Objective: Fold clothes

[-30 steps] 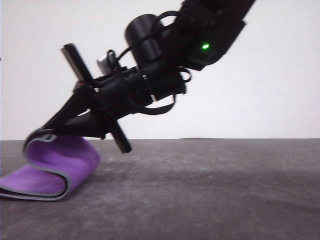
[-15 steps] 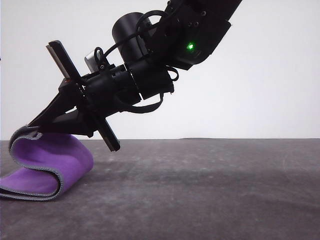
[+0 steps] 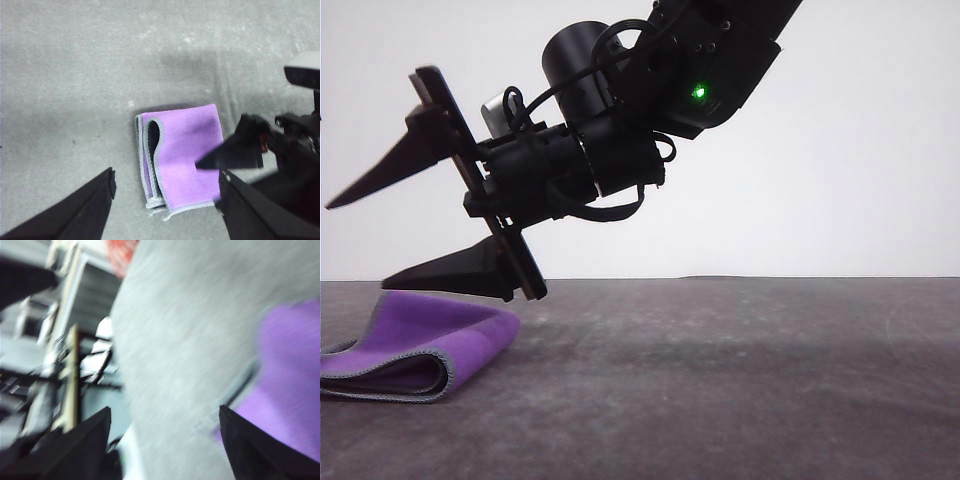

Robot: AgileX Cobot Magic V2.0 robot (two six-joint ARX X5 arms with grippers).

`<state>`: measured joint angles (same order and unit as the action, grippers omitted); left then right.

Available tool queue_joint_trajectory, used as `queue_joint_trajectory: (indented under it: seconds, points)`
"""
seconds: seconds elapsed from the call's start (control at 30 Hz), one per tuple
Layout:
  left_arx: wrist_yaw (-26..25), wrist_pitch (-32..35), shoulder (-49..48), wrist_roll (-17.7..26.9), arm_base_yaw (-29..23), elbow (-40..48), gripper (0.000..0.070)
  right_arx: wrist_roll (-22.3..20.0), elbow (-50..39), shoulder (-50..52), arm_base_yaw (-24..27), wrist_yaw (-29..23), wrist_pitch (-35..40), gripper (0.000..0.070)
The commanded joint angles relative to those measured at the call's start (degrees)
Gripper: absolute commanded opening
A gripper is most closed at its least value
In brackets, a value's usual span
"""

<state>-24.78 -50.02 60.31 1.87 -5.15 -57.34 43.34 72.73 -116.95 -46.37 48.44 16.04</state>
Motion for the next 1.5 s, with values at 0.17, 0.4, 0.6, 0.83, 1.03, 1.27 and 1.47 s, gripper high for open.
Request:
queue_joint_trajectory:
  seconds: [0.17,0.4,0.6,0.83,1.03,1.27,1.47]
  points:
    - [-0.04,0.35,0.55,-0.18,-0.15,-0.57,0.0396,-15.82,1.22,5.76,4.83,-2.15,-18.7,0.0434]
    - [-0.03,0.38,0.55,-0.08,-0.15,-0.57,0.0396,-31.57,1.22,14.43,12.59,-17.4,-42.5,0.0434]
    - [0.19,0.52,0.59,0.02,-0.15,-0.57,0.0396,-39.26,1.2,17.74,17.65,-31.62,-56.17,0.0434]
    - [2.63,0.45,0.61,0.02,-0.15,-0.57,0.0396,-40.79,1.2,18.3,22.33,-33.35,-57.48,0.0434]
    - [2.79,0.41,0.64,0.05,-0.15,-0.57,0.0396,-42.51,1.18,18.3,25.41,-35.18,-57.81,0.0434]
    - [2.79,0.24,0.7,0.24,-0.15,-0.57,0.0391,-44.46,1.16,18.43,29.22,-35.34,-58.69,0.0403]
    - [2.74,-0.09,0.7,0.97,-0.15,-0.57,0.001,-47.21,1.16,18.48,30.44,-34.53,-58.71,0.0005]
